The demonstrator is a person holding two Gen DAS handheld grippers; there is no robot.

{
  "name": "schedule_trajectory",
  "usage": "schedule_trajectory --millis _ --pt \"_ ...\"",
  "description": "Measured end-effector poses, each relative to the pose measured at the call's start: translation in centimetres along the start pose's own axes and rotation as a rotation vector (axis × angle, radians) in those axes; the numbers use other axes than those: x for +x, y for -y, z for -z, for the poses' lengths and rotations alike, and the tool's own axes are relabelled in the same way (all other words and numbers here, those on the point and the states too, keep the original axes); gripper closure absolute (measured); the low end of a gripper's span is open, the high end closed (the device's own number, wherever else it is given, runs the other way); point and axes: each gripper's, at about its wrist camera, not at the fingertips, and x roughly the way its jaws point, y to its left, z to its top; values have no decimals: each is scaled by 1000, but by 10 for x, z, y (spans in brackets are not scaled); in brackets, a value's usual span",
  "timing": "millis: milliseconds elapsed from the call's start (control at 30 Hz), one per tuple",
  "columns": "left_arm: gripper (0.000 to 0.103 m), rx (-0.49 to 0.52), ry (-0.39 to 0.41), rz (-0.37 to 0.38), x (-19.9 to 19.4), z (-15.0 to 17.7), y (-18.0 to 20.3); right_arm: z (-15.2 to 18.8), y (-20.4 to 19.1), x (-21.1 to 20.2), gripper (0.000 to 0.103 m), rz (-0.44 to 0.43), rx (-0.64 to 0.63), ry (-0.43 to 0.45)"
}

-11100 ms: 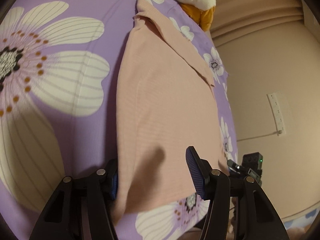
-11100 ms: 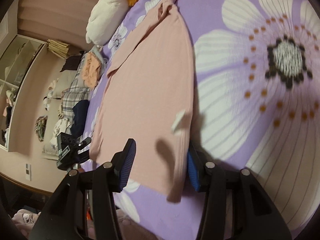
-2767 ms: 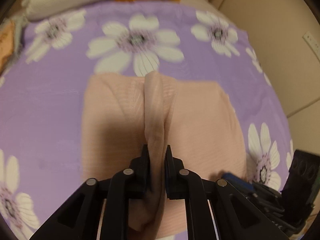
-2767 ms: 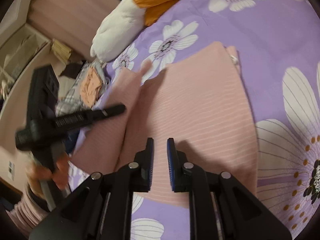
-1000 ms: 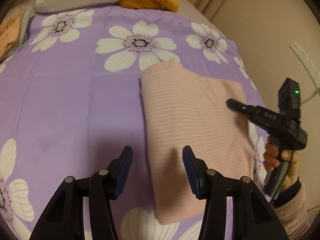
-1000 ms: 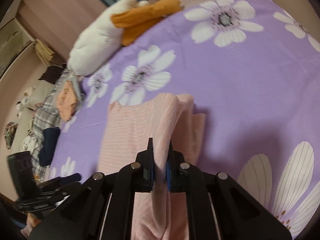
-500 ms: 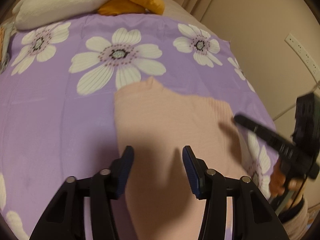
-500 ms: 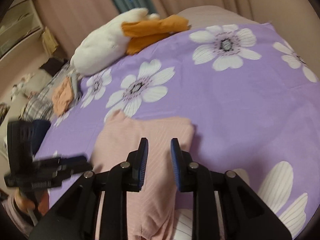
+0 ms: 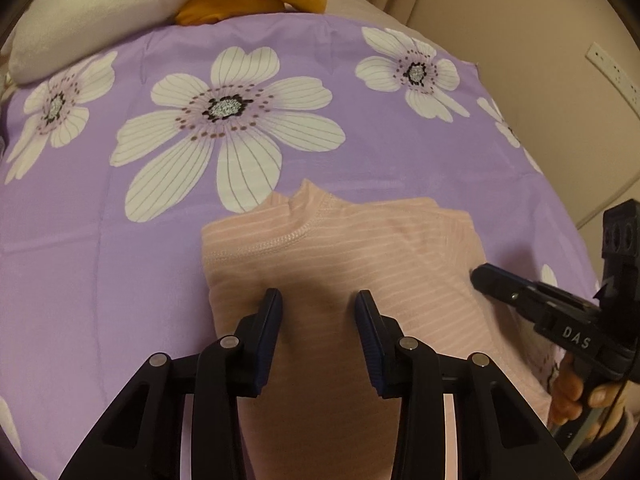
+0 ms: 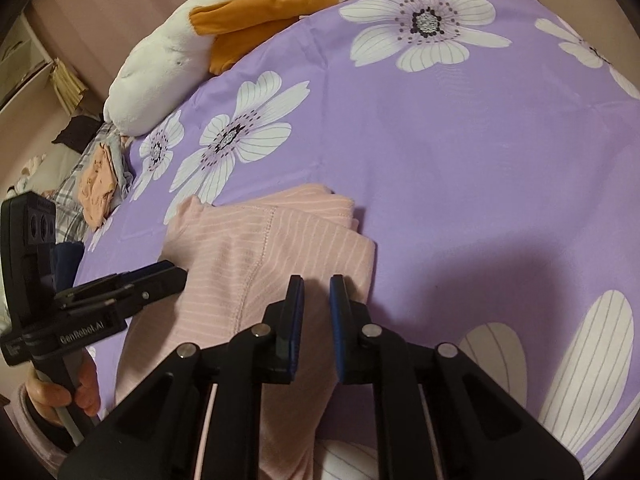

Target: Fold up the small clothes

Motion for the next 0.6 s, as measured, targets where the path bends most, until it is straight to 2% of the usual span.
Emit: schedule_trajectory --millis 100,300,467,600 --pt "64 7 3 7 -11 7 1 3 -8 -14 84 5 -13 31" --pt "64 33 18 43 -38 36 9 25 -28 -50 84 -60 -68 70" --pt "64 73 24 43 -53 62 17 52 -47 -65 84 -113 -136 58" --pt "64 83 9 31 -52 78 18 76 -54 -64 85 -112 -191 16"
